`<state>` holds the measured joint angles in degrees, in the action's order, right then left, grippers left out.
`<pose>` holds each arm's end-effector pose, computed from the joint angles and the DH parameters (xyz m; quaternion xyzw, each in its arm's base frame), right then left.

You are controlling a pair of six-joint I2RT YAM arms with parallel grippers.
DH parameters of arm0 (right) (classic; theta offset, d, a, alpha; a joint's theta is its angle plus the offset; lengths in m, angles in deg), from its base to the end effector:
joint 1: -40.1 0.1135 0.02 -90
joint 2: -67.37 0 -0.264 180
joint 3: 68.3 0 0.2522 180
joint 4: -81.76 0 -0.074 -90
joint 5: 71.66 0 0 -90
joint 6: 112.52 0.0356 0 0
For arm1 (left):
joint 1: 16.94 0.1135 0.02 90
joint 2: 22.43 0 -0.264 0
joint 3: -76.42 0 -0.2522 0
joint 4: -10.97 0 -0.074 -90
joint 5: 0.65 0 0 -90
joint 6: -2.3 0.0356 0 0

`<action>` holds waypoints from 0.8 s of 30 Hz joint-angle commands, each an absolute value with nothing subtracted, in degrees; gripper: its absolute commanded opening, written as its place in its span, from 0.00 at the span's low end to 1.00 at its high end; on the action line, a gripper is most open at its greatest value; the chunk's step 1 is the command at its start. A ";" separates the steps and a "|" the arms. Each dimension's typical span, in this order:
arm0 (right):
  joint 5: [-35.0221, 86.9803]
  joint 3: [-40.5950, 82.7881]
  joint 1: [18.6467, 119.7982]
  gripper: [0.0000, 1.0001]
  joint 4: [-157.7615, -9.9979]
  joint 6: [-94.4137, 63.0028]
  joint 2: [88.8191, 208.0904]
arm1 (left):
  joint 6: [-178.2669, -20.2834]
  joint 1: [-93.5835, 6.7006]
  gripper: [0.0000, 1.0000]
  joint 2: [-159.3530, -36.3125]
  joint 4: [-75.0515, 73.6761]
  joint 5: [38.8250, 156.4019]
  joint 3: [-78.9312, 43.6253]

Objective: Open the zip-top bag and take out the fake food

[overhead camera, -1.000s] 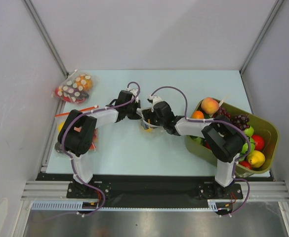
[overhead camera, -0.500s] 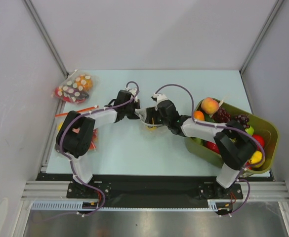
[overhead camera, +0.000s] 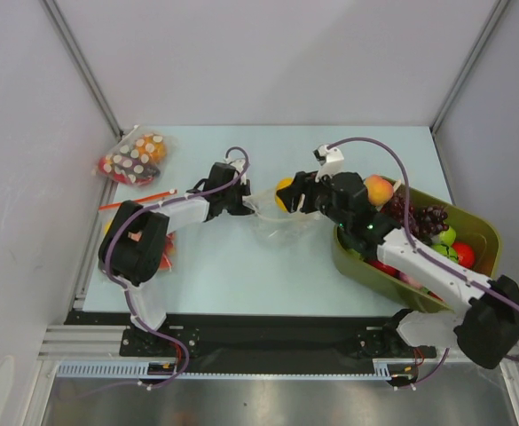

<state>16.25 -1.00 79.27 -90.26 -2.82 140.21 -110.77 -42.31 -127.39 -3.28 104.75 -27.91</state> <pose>0.2331 0.1883 0.3158 -0.1217 0.7759 0.2917 0.5460 0.3453 -0.1742 0.1705 0.0711 0.9094 -0.2726 0.3060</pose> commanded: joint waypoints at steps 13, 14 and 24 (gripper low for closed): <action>4.38 2.23 61.20 0.14 -54.29 -9.59 111.34 | -110.37 -36.63 0.00 -119.29 -3.58 103.07 -29.79; 0.54 2.94 57.97 0.14 -51.98 -10.12 110.80 | -110.28 -36.02 0.00 -118.93 -3.50 103.06 -29.97; -2.50 4.27 30.53 0.11 -47.38 -14.53 107.89 | -110.55 -34.08 0.00 -116.38 -2.97 105.61 -30.32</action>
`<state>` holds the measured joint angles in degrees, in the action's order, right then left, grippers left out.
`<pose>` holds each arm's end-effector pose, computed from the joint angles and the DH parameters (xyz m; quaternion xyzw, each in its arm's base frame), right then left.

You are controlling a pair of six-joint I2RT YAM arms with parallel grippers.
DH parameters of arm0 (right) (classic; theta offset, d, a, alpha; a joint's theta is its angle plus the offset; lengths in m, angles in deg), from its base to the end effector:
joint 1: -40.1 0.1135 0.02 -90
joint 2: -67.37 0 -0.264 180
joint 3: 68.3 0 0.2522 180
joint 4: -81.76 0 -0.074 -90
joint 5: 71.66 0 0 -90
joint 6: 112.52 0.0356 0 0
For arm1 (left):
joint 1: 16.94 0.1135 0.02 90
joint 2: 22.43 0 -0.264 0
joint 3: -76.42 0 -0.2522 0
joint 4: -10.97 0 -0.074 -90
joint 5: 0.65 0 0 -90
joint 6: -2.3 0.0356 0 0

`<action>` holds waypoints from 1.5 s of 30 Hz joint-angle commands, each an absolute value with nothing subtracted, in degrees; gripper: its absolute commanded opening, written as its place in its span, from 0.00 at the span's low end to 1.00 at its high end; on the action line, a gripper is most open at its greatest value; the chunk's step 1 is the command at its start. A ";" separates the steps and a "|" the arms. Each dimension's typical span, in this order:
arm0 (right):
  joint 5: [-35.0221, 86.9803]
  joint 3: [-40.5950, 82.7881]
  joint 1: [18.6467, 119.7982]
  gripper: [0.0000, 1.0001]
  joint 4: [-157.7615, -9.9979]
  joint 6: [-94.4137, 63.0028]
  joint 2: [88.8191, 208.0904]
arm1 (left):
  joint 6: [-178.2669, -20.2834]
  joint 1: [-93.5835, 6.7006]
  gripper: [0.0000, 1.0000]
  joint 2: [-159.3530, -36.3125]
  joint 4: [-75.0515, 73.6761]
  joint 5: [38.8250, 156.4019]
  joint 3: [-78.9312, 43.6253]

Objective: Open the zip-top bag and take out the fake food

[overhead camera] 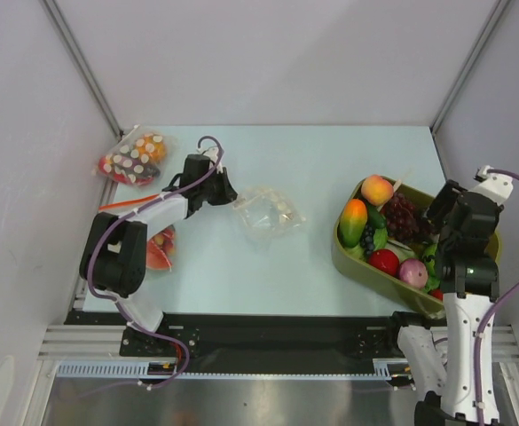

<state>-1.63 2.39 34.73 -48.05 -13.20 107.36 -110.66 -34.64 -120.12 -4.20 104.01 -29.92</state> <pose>0.1342 -0.0248 0.3761 0.2021 0.7848 -0.1219 0.5730 0.3495 -0.1210 0.2039 0.0136 0.8975 -0.2559 0.3589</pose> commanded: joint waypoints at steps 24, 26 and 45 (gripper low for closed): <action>8.14 1.80 8.90 0.83 -54.59 -9.51 117.30 | -110.81 -33.11 0.00 -115.50 -1.47 108.07 -30.58; 8.14 1.89 8.98 0.95 -54.68 -9.60 116.95 | -110.72 -33.03 0.00 -115.59 -1.65 107.99 -30.50; 30.65 3.91 19.07 1.00 -55.39 -7.75 112.63 | -110.11 -33.11 0.08 -114.63 -4.35 106.32 -30.15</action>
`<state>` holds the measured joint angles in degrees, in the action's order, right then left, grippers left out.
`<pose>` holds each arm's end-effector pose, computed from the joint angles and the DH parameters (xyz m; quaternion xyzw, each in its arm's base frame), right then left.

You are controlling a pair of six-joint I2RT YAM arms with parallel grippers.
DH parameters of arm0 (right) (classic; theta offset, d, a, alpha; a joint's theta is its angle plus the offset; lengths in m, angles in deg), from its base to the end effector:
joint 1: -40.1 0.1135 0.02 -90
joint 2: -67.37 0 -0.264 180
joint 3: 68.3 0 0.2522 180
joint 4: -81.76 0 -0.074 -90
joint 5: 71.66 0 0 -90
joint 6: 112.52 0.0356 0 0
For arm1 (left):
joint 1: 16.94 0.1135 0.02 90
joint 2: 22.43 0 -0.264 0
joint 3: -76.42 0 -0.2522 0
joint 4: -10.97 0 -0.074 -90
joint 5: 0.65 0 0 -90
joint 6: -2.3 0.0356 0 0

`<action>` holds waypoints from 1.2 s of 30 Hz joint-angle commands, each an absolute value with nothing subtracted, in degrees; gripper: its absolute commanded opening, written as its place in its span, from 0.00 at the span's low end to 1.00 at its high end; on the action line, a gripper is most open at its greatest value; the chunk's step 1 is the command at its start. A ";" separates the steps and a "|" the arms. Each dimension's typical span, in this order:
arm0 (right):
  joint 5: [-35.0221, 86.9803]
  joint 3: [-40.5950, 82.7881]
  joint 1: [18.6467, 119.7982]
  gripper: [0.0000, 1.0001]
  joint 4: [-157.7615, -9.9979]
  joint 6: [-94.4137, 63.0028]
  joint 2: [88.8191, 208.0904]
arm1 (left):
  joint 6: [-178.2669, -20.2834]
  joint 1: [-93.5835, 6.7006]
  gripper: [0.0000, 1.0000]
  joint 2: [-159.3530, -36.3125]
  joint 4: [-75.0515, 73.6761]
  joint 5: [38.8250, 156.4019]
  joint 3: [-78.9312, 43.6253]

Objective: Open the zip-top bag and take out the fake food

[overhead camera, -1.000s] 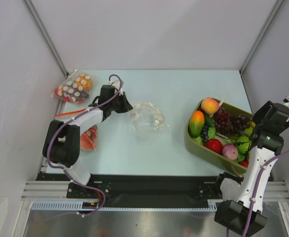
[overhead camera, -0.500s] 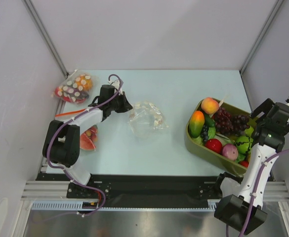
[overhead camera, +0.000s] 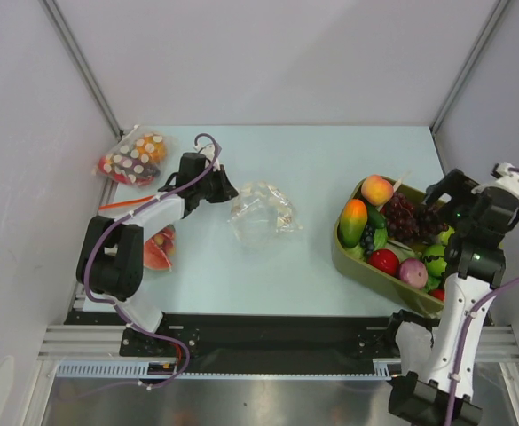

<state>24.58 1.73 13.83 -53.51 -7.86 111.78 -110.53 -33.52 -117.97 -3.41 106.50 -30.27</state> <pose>0.1471 -0.0683 0.3715 0.2548 0.7732 -0.0145 0.5806 0.3474 -0.1144 0.2164 0.0187 0.8858 -0.2752 0.3733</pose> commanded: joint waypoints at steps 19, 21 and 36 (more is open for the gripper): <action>16.76 9.00 58.11 1.00 -60.04 -10.48 119.58 | -104.84 -33.11 1.00 -87.31 -25.54 90.86 -27.95; 17.71 9.53 58.55 1.00 -60.83 -10.74 119.41 | -103.61 -33.11 1.00 -84.41 -28.70 89.53 -26.90; 20.01 11.56 57.32 1.00 -61.36 -12.15 116.33 | -101.41 -33.11 1.00 -72.44 -39.79 83.63 -21.27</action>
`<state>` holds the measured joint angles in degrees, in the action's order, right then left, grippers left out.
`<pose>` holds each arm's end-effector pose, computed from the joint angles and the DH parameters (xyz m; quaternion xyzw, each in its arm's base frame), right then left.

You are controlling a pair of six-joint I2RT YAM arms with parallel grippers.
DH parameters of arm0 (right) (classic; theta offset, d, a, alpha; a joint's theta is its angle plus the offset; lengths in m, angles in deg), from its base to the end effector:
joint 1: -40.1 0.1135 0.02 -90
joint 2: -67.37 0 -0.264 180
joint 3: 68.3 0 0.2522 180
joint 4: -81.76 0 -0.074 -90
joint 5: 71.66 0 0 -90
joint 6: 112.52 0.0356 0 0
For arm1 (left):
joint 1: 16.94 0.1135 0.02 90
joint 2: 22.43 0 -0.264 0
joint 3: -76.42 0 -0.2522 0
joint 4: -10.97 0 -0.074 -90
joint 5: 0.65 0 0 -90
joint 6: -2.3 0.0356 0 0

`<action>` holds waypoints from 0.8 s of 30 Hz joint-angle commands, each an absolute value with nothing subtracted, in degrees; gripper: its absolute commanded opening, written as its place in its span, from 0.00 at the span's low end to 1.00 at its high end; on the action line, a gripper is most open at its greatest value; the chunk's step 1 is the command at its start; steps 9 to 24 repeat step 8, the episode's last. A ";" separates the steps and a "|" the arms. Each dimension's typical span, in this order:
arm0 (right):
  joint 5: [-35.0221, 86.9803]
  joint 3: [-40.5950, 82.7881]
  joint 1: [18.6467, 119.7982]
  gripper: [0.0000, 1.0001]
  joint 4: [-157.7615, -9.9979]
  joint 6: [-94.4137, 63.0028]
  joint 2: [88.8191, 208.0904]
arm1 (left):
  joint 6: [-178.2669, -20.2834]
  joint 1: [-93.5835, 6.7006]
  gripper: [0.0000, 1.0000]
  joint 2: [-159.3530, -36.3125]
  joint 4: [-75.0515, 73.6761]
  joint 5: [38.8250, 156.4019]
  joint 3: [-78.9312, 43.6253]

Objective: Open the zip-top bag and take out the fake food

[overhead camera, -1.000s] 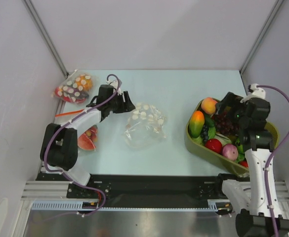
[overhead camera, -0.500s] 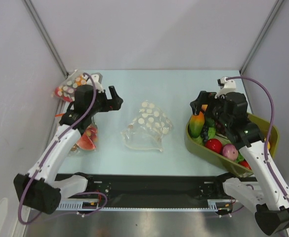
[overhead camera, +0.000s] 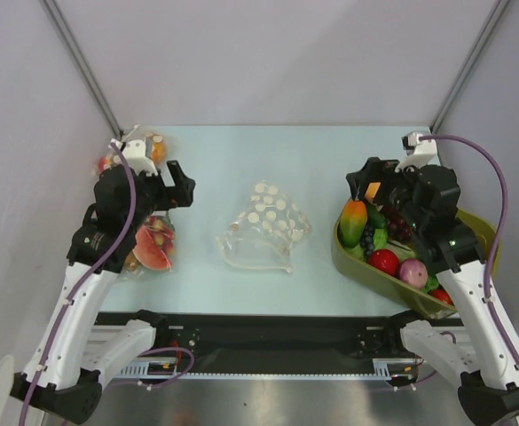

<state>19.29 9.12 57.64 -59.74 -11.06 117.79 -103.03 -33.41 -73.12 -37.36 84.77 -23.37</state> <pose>0.1752 0.0560 0.4096 -0.0463 0.7730 0.1646 0.6109 0.1694 -0.0471 0.4067 -0.0152 0.8127 -0.1281 0.5682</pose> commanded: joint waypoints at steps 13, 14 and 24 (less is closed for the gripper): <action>19.92 11.99 56.88 1.00 -60.92 -12.41 114.66 | -100.88 -33.11 1.00 -71.73 -40.94 84.34 -20.65; 19.92 11.99 56.88 1.00 -60.92 -12.41 114.66 | -100.88 -33.11 1.00 -71.73 -40.94 84.34 -20.65; 19.92 11.99 56.88 1.00 -60.92 -12.41 114.66 | -100.88 -33.11 1.00 -71.73 -40.94 84.34 -20.65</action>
